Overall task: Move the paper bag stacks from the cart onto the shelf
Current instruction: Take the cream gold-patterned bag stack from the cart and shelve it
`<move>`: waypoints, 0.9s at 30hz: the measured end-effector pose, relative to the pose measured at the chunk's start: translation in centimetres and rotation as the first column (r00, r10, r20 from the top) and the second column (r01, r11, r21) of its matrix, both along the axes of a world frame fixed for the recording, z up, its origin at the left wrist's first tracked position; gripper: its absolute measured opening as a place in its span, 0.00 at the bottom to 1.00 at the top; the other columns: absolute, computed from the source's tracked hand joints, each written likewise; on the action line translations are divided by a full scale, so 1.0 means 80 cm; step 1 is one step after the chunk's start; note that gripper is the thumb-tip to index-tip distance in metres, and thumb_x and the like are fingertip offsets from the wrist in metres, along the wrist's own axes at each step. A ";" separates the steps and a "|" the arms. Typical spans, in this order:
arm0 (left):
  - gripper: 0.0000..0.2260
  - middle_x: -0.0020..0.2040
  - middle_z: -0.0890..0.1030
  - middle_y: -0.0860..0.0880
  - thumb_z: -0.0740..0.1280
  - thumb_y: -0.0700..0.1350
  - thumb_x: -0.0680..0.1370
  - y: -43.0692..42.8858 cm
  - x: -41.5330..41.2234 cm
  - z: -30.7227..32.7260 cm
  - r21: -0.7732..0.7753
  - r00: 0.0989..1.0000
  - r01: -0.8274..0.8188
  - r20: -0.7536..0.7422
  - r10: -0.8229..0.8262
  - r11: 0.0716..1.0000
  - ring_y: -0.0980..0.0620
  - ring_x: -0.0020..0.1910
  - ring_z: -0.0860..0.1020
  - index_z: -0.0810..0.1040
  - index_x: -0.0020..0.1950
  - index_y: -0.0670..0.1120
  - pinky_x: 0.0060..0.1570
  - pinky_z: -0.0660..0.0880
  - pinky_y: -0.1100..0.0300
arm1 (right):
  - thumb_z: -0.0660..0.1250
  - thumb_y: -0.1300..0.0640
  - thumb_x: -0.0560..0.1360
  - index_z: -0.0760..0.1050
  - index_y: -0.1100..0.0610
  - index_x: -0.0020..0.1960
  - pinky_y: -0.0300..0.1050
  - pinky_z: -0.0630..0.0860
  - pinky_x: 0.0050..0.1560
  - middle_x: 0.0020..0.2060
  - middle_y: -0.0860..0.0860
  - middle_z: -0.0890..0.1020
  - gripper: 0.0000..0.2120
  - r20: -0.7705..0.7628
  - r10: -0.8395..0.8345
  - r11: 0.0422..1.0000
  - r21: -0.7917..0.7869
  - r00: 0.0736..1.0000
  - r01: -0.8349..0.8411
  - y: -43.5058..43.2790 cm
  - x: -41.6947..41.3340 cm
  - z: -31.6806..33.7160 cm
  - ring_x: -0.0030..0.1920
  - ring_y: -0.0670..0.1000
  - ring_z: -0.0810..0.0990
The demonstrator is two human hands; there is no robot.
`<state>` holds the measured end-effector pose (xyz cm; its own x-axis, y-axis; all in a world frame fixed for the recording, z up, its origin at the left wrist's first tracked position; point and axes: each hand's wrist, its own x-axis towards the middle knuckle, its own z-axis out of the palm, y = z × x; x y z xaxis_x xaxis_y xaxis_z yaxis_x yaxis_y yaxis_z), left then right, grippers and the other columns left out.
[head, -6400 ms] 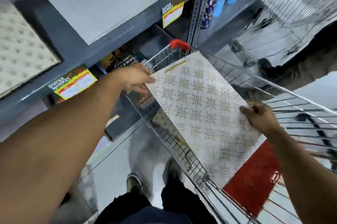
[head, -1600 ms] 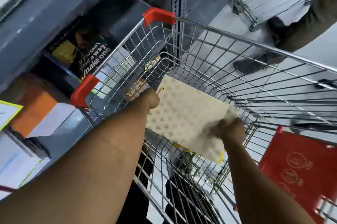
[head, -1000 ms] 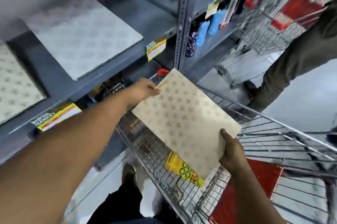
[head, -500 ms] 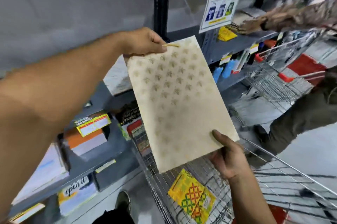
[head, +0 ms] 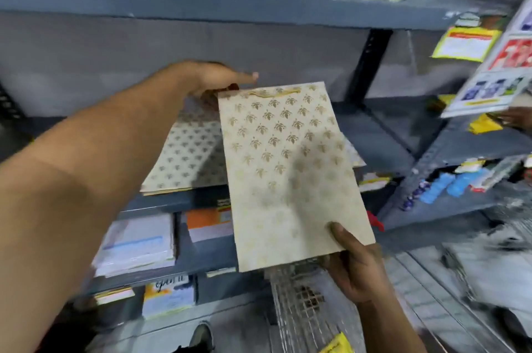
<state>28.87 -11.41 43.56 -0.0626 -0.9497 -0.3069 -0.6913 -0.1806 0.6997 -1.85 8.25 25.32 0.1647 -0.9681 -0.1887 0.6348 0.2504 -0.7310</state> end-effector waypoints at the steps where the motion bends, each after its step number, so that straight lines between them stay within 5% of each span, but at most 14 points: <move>1: 0.22 0.27 0.79 0.50 0.65 0.68 0.70 0.003 0.029 -0.007 0.066 0.993 -0.010 -0.116 0.018 0.998 0.52 0.24 0.76 0.82 0.40 0.50 0.35 0.73 0.58 | 0.67 0.63 0.68 0.78 0.55 0.59 0.45 0.83 0.38 0.49 0.54 0.87 0.20 -0.011 0.007 1.000 0.003 1.000 -0.007 -0.009 0.018 0.002 0.44 0.53 0.87; 5: 0.06 0.39 0.82 0.51 0.66 0.49 0.77 0.020 0.130 -0.051 0.142 0.805 -0.160 -0.553 0.212 0.977 0.56 0.35 0.79 0.80 0.44 0.48 0.38 0.76 0.61 | 0.71 0.58 0.68 0.78 0.56 0.61 0.51 0.83 0.44 0.59 0.57 0.83 0.21 -0.075 0.085 0.992 0.097 0.994 -0.078 -0.045 0.097 0.004 0.57 0.60 0.82; 7: 0.04 0.42 0.85 0.52 0.65 0.45 0.79 0.026 0.161 -0.075 0.139 0.727 -0.254 -0.625 0.284 0.957 0.56 0.40 0.82 0.79 0.48 0.47 0.41 0.80 0.62 | 0.75 0.54 0.65 0.79 0.59 0.57 0.51 0.82 0.51 0.61 0.57 0.82 0.22 -0.160 0.135 0.980 0.170 0.978 -0.107 -0.059 0.128 0.000 0.58 0.58 0.82; 10: 0.04 0.48 0.85 0.47 0.68 0.41 0.77 0.031 0.204 -0.101 0.090 0.621 -0.445 -0.686 0.380 0.891 0.51 0.46 0.83 0.79 0.51 0.44 0.45 0.82 0.57 | 0.76 0.57 0.66 0.77 0.59 0.43 0.44 0.82 0.39 0.65 0.57 0.76 0.11 -0.191 0.147 0.980 0.162 0.970 -0.117 -0.081 0.175 -0.008 0.54 0.48 0.82; 15: 0.15 0.48 0.85 0.45 0.72 0.43 0.74 0.013 0.249 -0.139 -0.011 0.537 -0.691 -0.677 0.503 0.723 0.50 0.42 0.84 0.78 0.58 0.39 0.39 0.82 0.58 | 0.76 0.60 0.69 0.68 0.46 0.65 0.42 0.79 0.36 0.48 0.47 0.86 0.30 -0.410 -0.089 0.996 -0.010 0.908 0.094 -0.106 0.234 -0.023 0.44 0.47 0.86; 19: 0.11 0.34 0.81 0.45 0.72 0.47 0.74 -0.024 0.246 -0.169 -0.182 0.634 -0.738 -0.516 0.576 0.650 0.54 0.30 0.79 0.81 0.42 0.38 0.37 0.75 0.62 | 0.72 0.51 0.73 0.76 0.53 0.63 0.35 0.79 0.44 0.49 0.48 0.86 0.19 -0.808 -0.230 0.970 -0.237 0.542 0.058 -0.107 0.245 -0.038 0.46 0.43 0.84; 22: 0.16 0.30 0.80 0.46 0.68 0.52 0.76 -0.051 0.241 -0.193 -0.264 0.710 -0.701 -0.347 0.613 0.663 0.46 0.37 0.81 0.80 0.35 0.41 0.40 0.73 0.63 | 0.69 0.43 0.73 0.74 0.54 0.67 0.52 0.77 0.57 0.54 0.54 0.82 0.26 -0.924 -0.255 0.962 -0.271 0.286 -0.018 -0.112 0.248 -0.043 0.57 0.55 0.79; 27: 0.19 0.50 0.84 0.40 0.59 0.55 0.80 -0.086 0.236 -0.222 -0.303 0.778 -0.607 -0.036 0.627 0.735 0.41 0.52 0.81 0.82 0.47 0.43 0.49 0.73 0.58 | 0.65 0.41 0.75 0.74 0.55 0.69 0.51 0.71 0.56 0.53 0.58 0.81 0.28 -0.955 -0.296 0.954 -0.297 0.029 -0.050 -0.135 0.257 -0.054 0.56 0.60 0.75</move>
